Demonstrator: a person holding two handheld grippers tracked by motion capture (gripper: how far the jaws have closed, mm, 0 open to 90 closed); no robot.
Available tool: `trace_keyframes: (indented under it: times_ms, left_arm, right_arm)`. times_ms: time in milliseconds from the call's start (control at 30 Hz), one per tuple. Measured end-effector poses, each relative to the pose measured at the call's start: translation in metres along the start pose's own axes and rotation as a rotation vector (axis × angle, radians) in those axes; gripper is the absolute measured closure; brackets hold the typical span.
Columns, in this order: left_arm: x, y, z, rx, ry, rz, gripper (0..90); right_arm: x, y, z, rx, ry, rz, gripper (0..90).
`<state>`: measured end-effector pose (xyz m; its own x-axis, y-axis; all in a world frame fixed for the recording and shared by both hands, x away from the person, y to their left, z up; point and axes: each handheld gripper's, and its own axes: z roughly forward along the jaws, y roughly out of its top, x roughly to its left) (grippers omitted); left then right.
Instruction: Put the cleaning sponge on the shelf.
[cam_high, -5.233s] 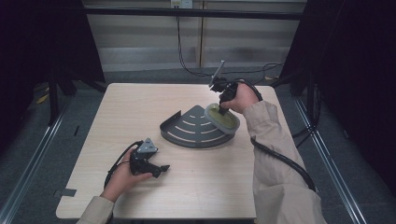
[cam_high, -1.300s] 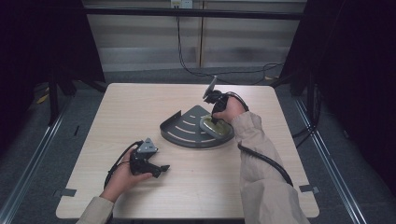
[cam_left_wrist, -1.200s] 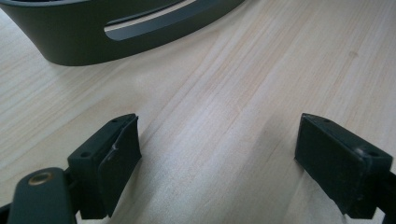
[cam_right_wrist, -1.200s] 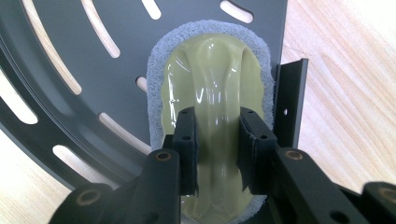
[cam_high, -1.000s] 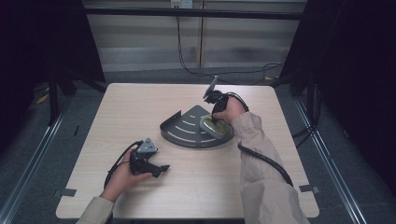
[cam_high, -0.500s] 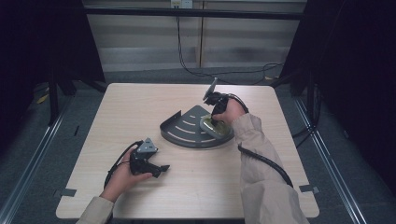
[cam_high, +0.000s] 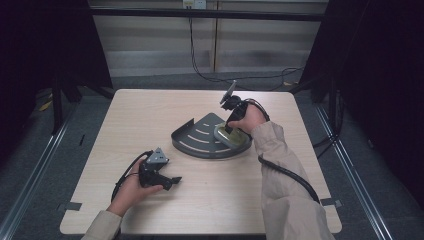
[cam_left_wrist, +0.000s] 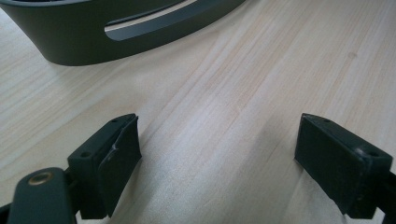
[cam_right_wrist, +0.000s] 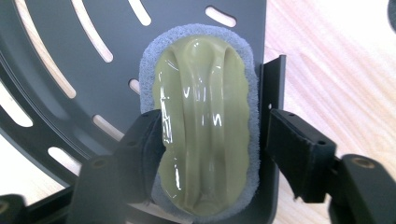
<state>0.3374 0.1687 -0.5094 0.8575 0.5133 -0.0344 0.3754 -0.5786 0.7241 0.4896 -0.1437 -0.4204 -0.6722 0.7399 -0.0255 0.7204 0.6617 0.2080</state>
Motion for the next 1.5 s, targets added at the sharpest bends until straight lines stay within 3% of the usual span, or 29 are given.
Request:
trace_keyframes:
  times_ms: [200,467,1200,1500]
  left_arm:
    - [-0.001,0.000,0.000,0.000,0.001,0.001,13.6]
    - [-0.001,0.000,0.000,0.000,0.001,0.002,13.6]
    - [0.000,0.000,0.000,-0.003,-0.006,-0.003,13.5]
    - [0.001,0.000,0.000,-0.005,-0.005,-0.003,13.6]
  right_arm:
    - [0.001,-0.003,-0.008,-0.013,0.007,-0.002,24.9]
    - [0.001,-0.014,-0.018,-0.023,0.026,-0.015,19.9]
    - [0.003,-0.044,-0.041,-0.034,0.061,-0.007,18.6]
    - [0.005,-0.058,-0.050,-0.019,0.060,-0.033,19.8]
